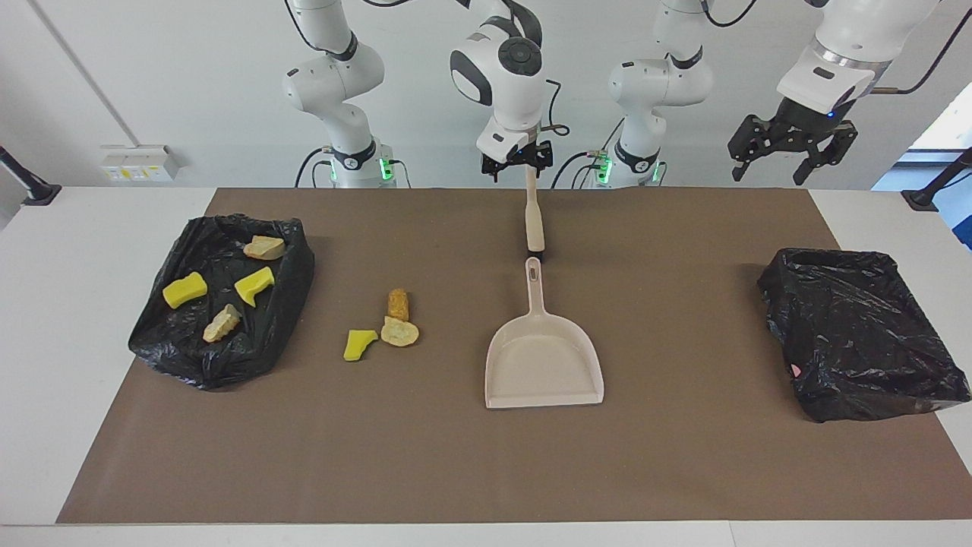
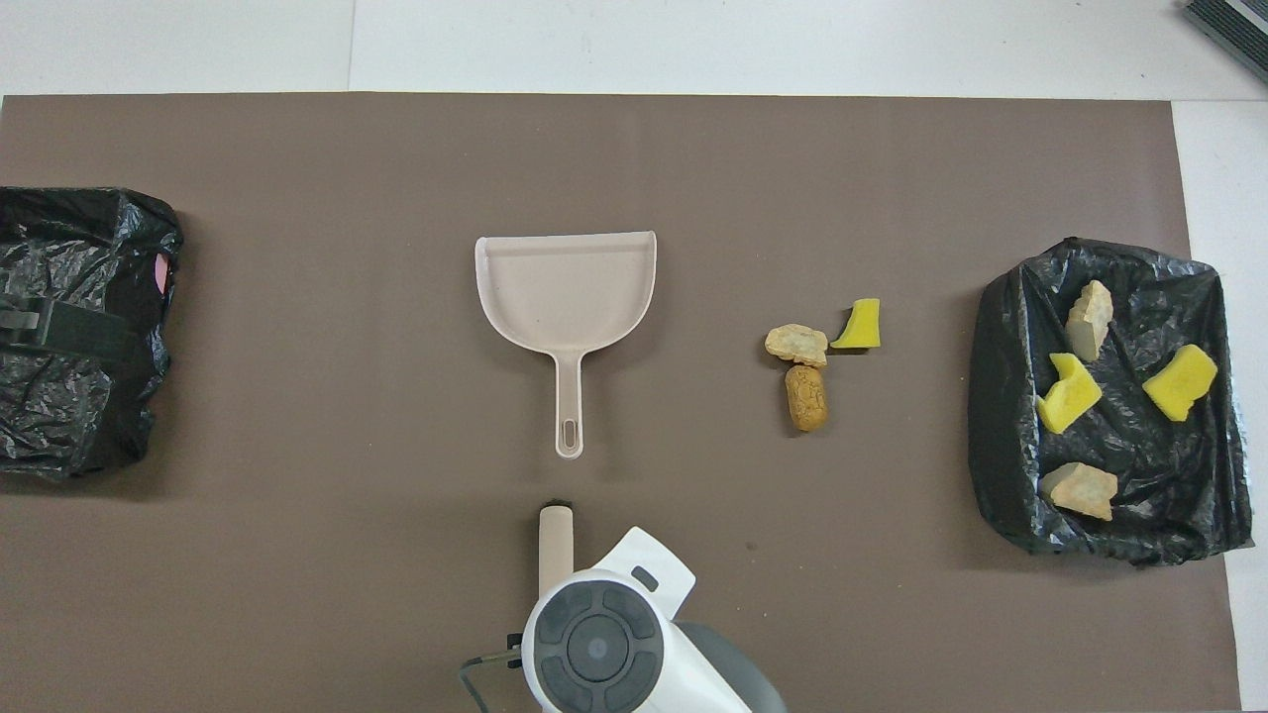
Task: Sweep and dump trash in bin
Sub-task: 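Set the dustpan down on the mat and release it with the right gripper, then grasp the brush handle with the right gripper while the left gripper reaches the dustpan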
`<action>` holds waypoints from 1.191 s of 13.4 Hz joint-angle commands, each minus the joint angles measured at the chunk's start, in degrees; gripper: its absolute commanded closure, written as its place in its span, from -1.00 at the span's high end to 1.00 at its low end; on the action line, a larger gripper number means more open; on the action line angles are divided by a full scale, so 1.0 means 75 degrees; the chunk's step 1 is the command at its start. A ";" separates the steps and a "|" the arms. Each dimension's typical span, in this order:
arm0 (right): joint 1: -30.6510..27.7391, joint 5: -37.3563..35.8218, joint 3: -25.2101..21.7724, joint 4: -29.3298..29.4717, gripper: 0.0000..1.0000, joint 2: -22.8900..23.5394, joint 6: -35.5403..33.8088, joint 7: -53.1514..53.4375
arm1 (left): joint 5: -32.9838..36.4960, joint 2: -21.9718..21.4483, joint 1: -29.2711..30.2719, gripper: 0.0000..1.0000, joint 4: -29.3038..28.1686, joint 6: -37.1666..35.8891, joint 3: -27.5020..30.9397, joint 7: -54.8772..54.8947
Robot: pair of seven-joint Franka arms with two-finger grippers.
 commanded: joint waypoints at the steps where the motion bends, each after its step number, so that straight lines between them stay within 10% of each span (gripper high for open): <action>1: 0.0365 0.0198 -0.0030 -0.0670 1.00 -0.0081 0.0834 0.0355 | 0.0027 -0.0001 0.0127 1.00 0.0122 -0.0179 -0.0089 0.0042; 12: 0.1491 0.0233 -0.0030 -0.1526 1.00 0.0342 0.2407 0.1457 | 0.0027 -0.0012 0.0116 1.00 0.0122 -0.0202 -0.0089 -0.0016; 13: 0.1503 0.0233 -0.0030 -0.1538 0.76 0.0342 0.2395 0.1458 | 0.0016 -0.0013 0.0116 1.00 0.0122 -0.0191 -0.0100 -0.0005; 15: 0.1503 0.0233 -0.0030 -0.1538 -0.71 0.0342 0.2395 0.1469 | 0.0004 -0.0013 0.0116 1.00 0.0122 -0.0237 -0.0182 -0.0040; 16: 0.1503 0.0233 -0.0030 -0.1538 -1.00 0.0330 0.2383 0.1504 | 0.0004 -0.0094 0.0104 1.00 0.0041 -0.0202 -0.0217 -0.0075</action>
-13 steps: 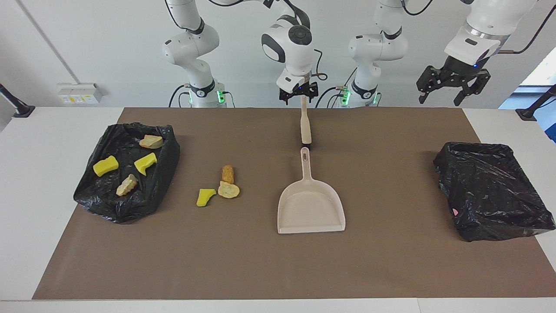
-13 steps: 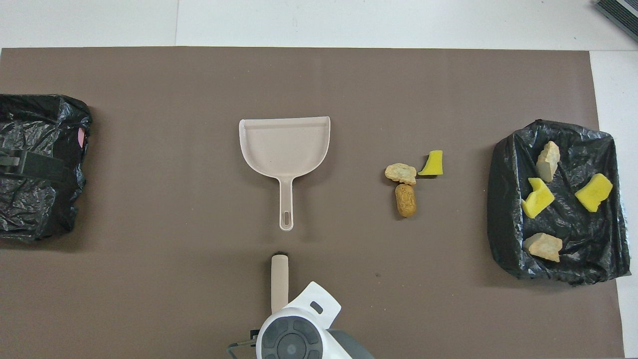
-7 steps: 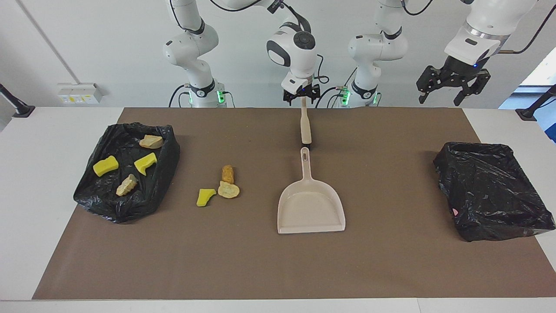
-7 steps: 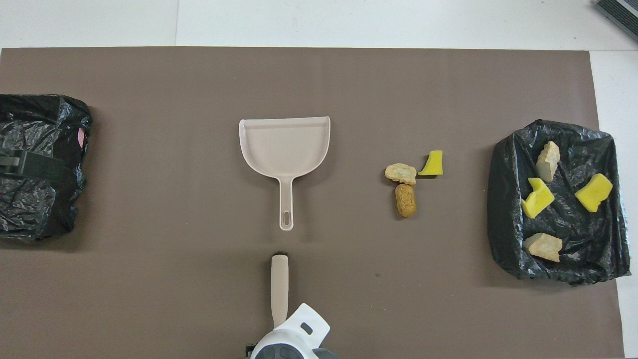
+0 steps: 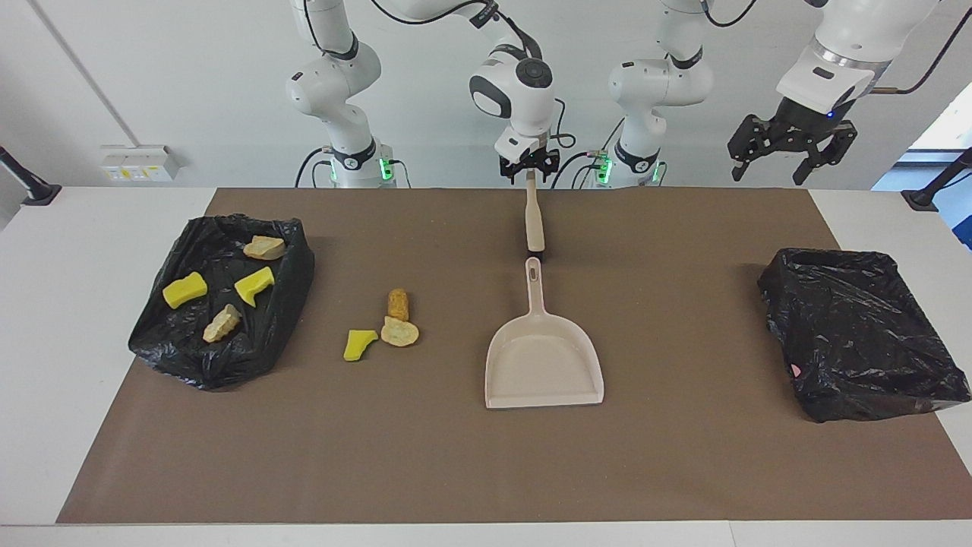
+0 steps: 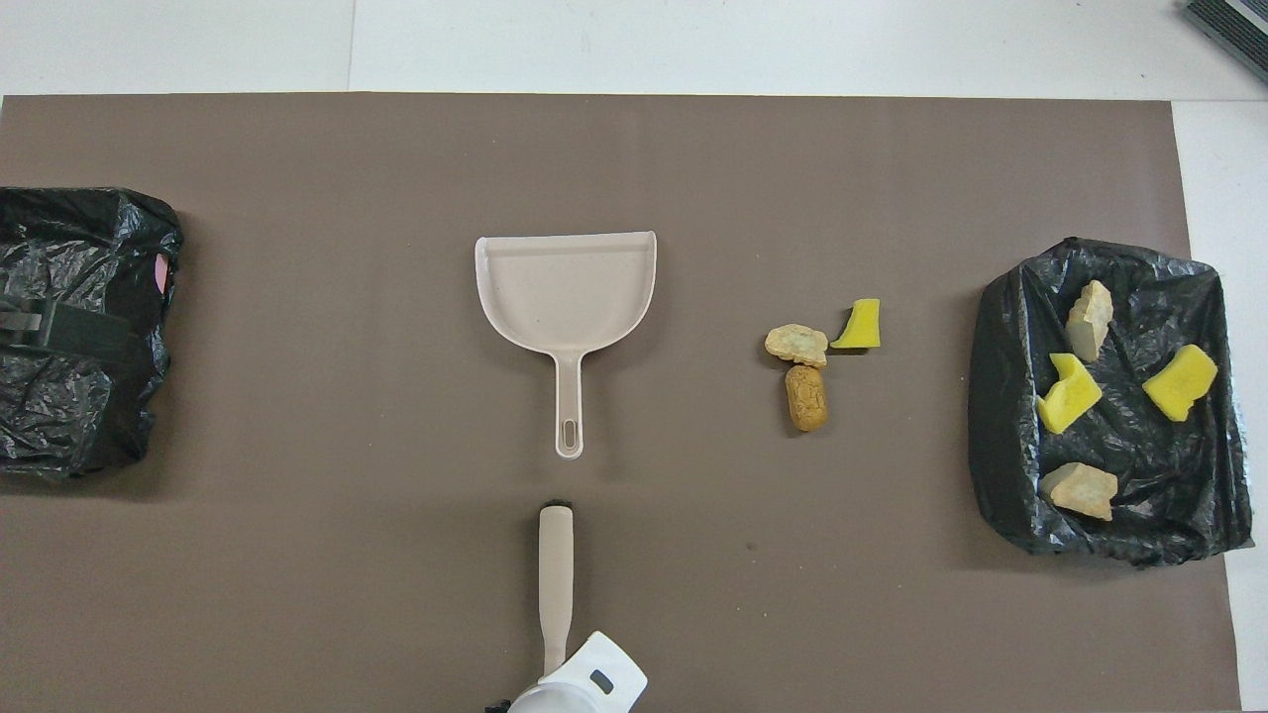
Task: Sweep and dump trash in bin
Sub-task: 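Grasp the brush handle with the right gripper while the left gripper reaches the dustpan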
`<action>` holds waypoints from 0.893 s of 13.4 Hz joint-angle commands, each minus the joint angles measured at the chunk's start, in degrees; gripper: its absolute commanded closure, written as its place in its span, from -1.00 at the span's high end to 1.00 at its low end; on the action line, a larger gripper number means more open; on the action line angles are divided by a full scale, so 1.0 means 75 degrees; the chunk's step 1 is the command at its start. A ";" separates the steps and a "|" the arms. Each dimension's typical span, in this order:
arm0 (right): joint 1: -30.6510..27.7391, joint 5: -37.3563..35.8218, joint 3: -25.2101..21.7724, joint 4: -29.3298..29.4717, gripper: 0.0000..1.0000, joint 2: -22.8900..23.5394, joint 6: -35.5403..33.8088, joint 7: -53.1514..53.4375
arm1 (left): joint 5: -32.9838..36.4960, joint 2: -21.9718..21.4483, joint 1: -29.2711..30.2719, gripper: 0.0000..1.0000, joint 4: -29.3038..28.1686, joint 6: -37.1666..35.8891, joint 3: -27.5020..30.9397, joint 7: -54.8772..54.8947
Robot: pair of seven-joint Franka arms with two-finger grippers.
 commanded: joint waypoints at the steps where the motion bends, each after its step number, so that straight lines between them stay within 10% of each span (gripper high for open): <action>1: 0.0010 0.0197 -0.0017 -0.0112 -1.00 -0.0060 0.0125 0.0191 | 0.0004 -0.0113 0.0104 1.00 -0.0030 0.0038 -0.0388 -0.0080; 8: -0.0131 0.0150 -0.0099 0.0543 -1.00 0.0058 -0.0985 0.0320 | -0.0007 -0.0067 0.0139 1.00 -0.0883 0.1198 -0.1267 -0.0173; 12: -0.0855 0.0045 -0.0111 0.0661 -1.00 -0.1029 -0.2226 0.0006 | 0.0016 0.0097 0.0139 1.00 -0.1857 0.2581 -0.2170 -0.1321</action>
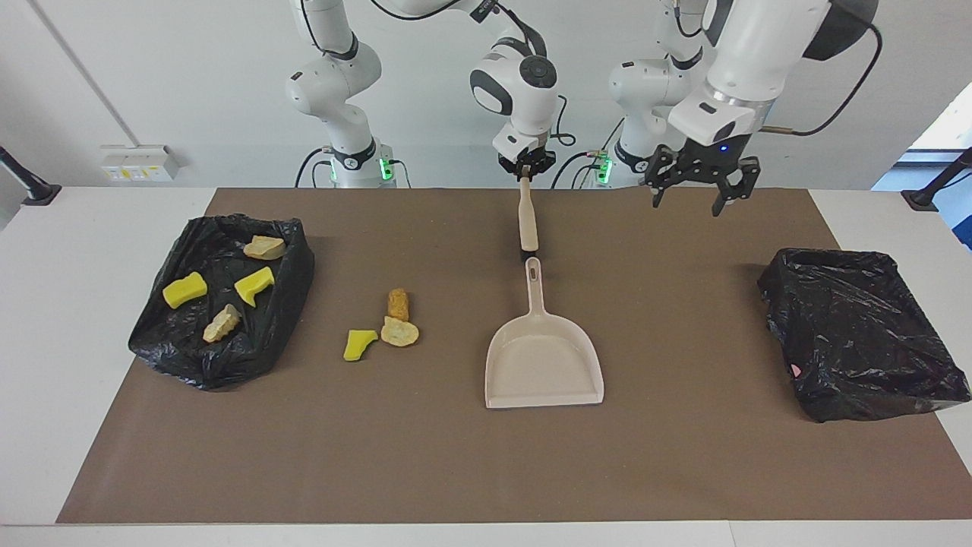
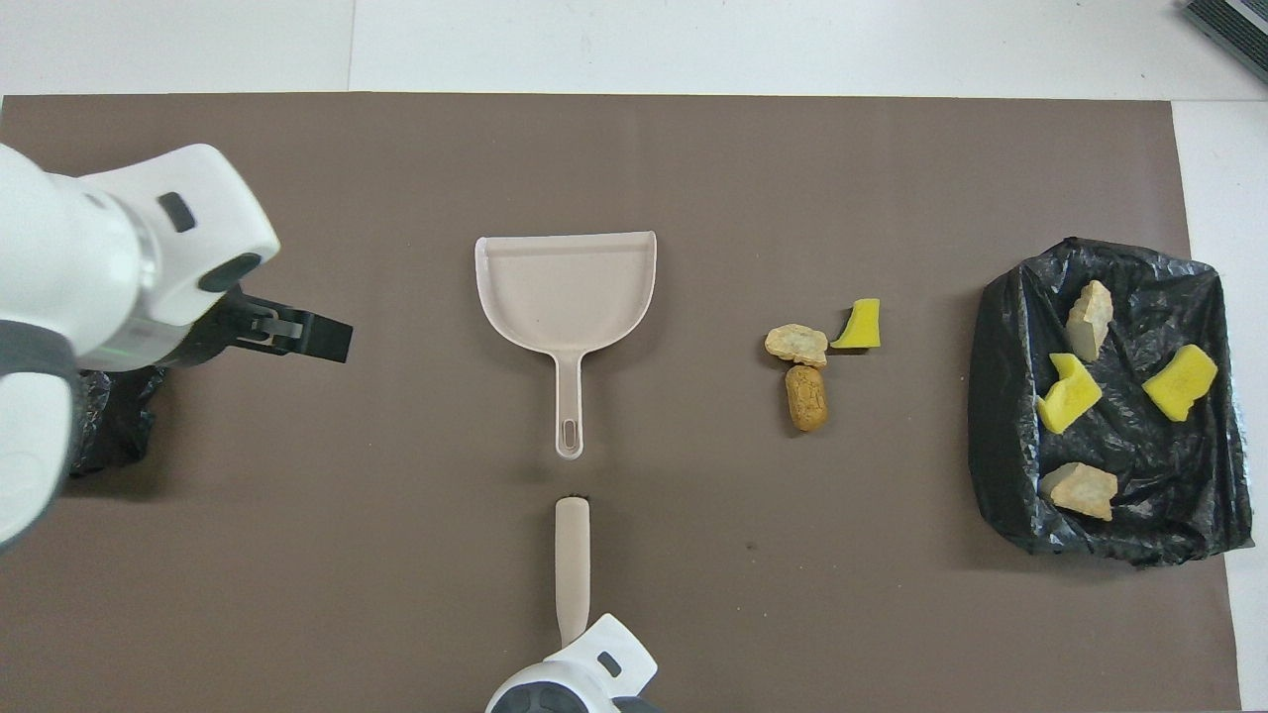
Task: Sweep and dump trash in bin
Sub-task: 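Grasp the brush handle with the right gripper while the left gripper reaches the dustpan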
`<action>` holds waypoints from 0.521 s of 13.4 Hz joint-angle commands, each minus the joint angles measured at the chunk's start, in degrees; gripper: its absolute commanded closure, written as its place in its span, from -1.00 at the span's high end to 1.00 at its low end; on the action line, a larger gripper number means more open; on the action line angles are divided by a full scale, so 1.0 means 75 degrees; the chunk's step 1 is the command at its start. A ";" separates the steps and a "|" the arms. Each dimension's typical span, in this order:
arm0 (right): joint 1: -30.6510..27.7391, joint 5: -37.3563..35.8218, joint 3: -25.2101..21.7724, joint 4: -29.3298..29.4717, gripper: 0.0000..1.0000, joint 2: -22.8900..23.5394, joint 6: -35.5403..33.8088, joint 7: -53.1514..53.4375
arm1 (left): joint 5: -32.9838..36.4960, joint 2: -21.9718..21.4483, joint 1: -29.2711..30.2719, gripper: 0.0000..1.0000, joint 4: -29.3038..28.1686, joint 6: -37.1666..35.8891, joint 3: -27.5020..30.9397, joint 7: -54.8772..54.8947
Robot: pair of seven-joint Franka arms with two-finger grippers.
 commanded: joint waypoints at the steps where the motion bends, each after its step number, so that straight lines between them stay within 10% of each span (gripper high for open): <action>1: -0.0707 0.0023 0.0030 0.0003 -1.00 -0.1106 -0.1096 -0.0475 | 0.0058 0.0074 0.0130 1.00 -0.0676 0.0804 -0.0561 -0.0422; 7: -0.2184 -0.0141 0.0007 0.0061 -1.00 -0.2069 -0.2482 -0.2233 | 0.0922 0.1771 -0.0010 1.00 -0.0712 0.2058 -0.1756 -0.2353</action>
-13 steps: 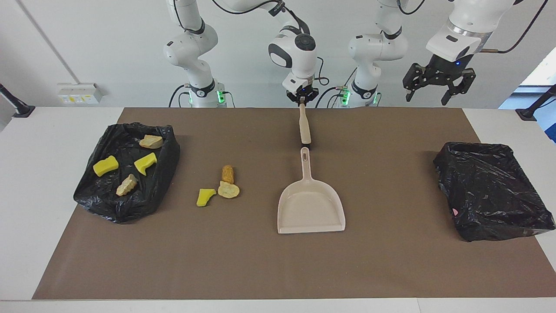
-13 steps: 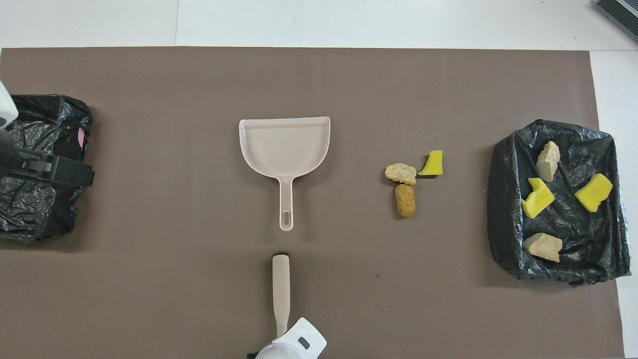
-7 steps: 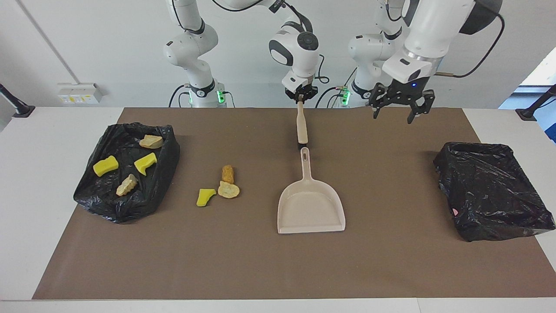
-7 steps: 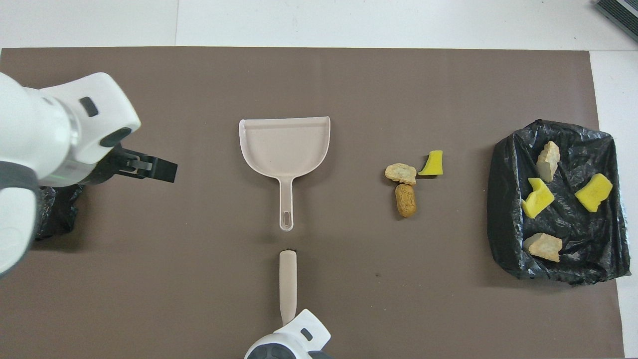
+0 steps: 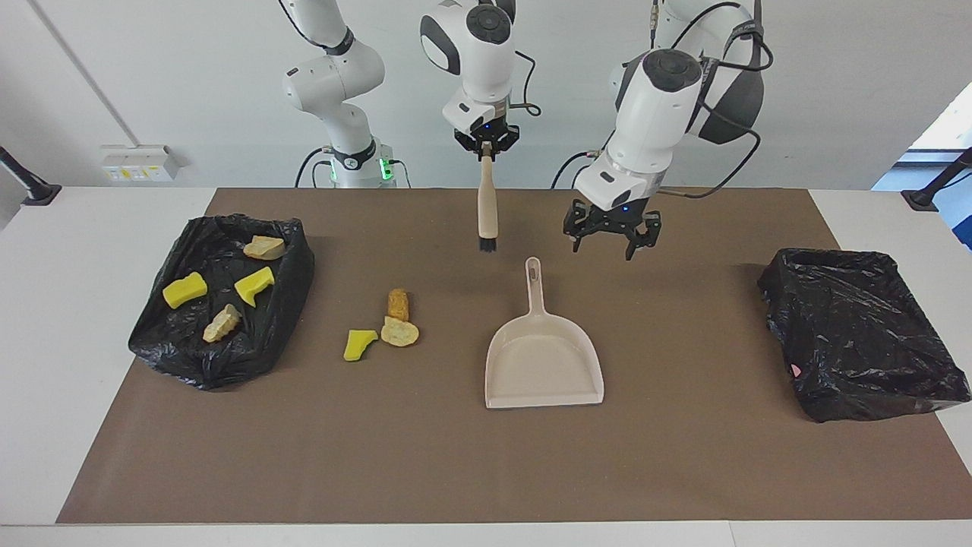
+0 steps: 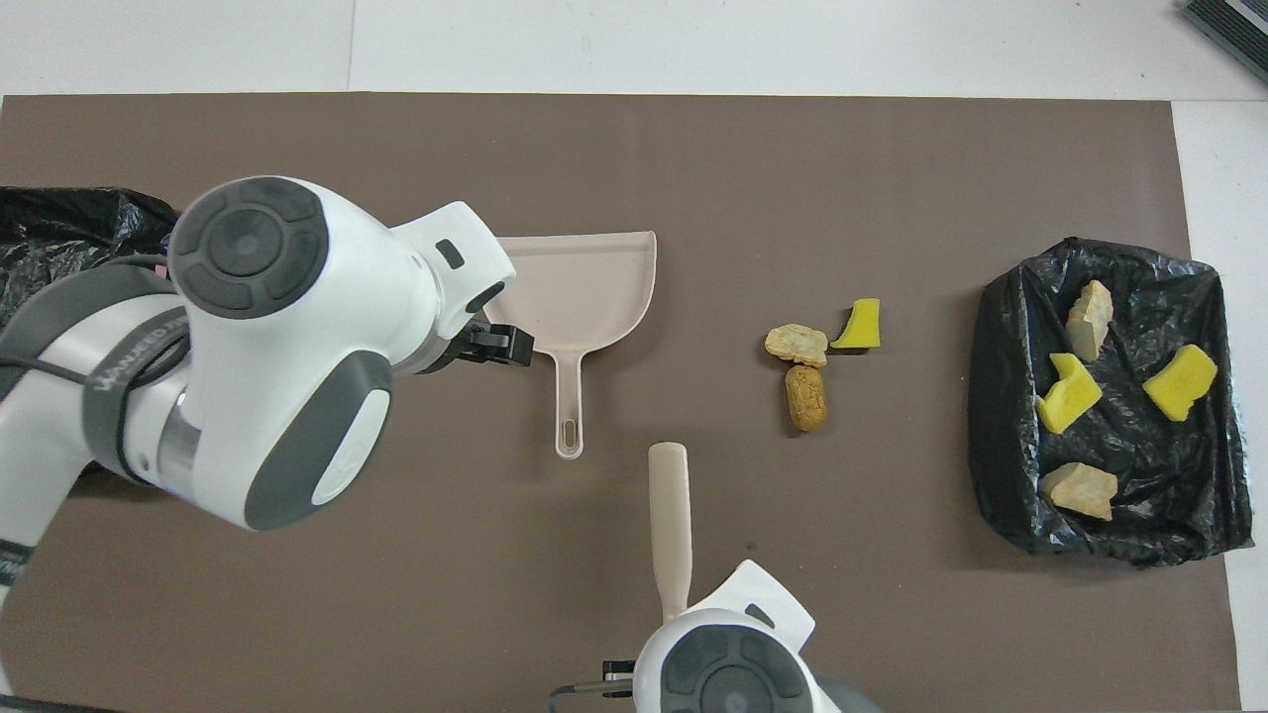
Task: Sweep and dump trash in bin
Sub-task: 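Grasp the brush handle with the right gripper while the left gripper reaches the dustpan, then hold the dustpan with the left gripper while the right gripper positions the brush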
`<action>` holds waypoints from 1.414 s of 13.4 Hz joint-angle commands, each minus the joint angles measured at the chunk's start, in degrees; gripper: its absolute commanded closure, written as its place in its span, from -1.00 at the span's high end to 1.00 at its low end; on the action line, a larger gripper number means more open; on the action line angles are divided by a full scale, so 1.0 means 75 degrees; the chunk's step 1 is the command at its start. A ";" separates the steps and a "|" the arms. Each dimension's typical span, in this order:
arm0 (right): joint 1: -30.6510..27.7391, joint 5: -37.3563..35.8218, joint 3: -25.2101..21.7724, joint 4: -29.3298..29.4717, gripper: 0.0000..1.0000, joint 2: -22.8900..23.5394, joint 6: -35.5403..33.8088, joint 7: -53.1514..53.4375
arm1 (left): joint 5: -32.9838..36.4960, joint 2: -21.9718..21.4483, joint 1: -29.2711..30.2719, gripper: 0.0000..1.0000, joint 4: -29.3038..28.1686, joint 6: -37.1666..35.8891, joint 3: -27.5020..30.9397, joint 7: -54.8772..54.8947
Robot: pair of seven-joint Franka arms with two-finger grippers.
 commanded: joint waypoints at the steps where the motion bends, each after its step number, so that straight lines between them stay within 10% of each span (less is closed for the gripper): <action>1: -0.0641 -0.0115 0.0039 -0.0021 -1.00 -0.0230 -0.0266 -0.0882 | 0.0891 0.0790 -0.0001 1.00 -0.0012 0.0605 -0.0588 -0.0963; 15: -0.5458 -0.2328 0.0074 0.0155 -1.00 0.0308 0.0388 -0.6614 | 0.1796 0.2022 -0.0353 1.00 -0.0527 0.2154 -0.0801 -0.2268; 19: -0.5601 -0.2915 0.0074 0.0144 -1.00 0.0753 0.0961 -0.6698 | 0.1796 0.1987 -0.0353 0.27 -0.0703 0.2154 -0.0813 -0.2256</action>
